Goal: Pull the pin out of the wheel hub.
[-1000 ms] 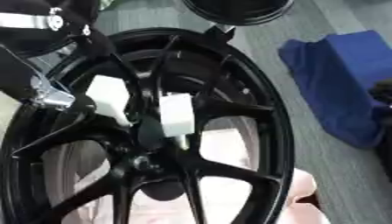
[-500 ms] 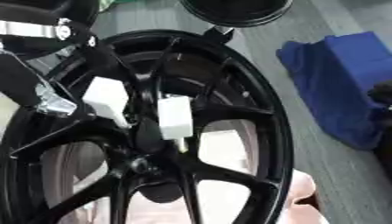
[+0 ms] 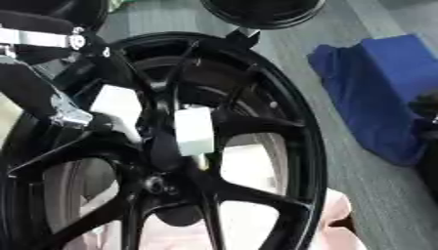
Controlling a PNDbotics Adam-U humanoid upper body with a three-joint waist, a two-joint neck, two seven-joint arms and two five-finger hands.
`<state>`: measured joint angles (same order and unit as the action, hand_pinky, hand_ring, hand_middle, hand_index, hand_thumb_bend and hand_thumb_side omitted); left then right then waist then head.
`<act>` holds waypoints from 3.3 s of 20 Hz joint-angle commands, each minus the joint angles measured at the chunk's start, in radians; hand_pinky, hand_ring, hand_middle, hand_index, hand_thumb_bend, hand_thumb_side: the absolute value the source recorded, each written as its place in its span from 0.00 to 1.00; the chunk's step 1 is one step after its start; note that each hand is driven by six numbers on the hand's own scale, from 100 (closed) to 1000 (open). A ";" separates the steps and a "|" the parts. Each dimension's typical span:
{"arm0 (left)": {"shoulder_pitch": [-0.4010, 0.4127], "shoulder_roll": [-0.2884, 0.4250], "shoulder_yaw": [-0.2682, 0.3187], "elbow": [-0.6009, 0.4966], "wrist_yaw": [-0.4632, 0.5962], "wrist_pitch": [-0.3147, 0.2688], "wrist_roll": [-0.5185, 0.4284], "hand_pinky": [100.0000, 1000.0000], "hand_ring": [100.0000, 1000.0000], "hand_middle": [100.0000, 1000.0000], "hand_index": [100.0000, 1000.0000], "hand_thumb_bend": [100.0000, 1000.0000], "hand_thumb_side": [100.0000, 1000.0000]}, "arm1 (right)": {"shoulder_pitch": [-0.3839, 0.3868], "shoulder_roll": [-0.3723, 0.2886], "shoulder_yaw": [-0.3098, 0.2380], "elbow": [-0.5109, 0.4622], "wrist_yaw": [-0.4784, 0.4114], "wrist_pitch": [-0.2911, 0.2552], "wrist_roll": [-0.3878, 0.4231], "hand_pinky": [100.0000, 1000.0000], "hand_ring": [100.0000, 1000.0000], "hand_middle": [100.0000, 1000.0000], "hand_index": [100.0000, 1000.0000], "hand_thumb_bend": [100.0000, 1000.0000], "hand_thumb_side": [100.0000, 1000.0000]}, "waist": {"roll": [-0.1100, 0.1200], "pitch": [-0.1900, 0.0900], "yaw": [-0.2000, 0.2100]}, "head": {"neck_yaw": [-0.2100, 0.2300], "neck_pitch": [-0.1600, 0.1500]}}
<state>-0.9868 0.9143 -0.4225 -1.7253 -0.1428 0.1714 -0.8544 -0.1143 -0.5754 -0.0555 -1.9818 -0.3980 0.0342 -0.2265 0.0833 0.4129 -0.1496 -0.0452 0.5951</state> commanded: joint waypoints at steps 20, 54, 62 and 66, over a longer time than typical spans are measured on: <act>-0.020 0.005 -0.007 -0.006 0.028 -0.010 0.004 0.90 0.55 0.48 0.68 0.28 0.27 | -0.004 -0.010 -0.010 -0.018 0.005 0.010 -0.015 0.81 0.66 0.56 0.52 0.11 0.48 | -0.009 -0.013 0.001 | 0.008 -0.002; -0.025 0.070 0.094 -0.104 0.250 0.058 0.167 0.82 0.36 0.20 0.33 0.20 0.02 | -0.001 -0.013 -0.020 -0.018 0.006 0.016 -0.027 0.81 0.66 0.56 0.53 0.12 0.48 | -0.010 -0.020 0.008 | 0.004 0.009; -0.078 0.108 0.219 0.006 0.326 0.038 0.244 0.83 0.31 0.14 0.28 0.13 0.02 | 0.022 -0.011 -0.035 -0.018 0.012 0.009 -0.041 0.81 0.66 0.56 0.52 0.12 0.48 | -0.017 -0.029 0.037 | -0.028 0.015; -0.027 0.181 0.320 0.107 0.381 0.040 0.306 0.84 0.32 0.14 0.28 0.09 0.02 | 0.038 -0.014 -0.046 -0.018 0.017 0.003 -0.052 0.81 0.66 0.56 0.52 0.12 0.48 | -0.017 -0.035 0.062 | -0.056 0.018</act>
<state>-1.0022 1.0375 -0.1488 -1.6399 0.2187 0.2116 -0.5686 -0.0765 -0.5676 -0.0868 -1.9818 -0.3899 0.0403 -0.2731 0.0709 0.4065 -0.0861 -0.0916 0.6138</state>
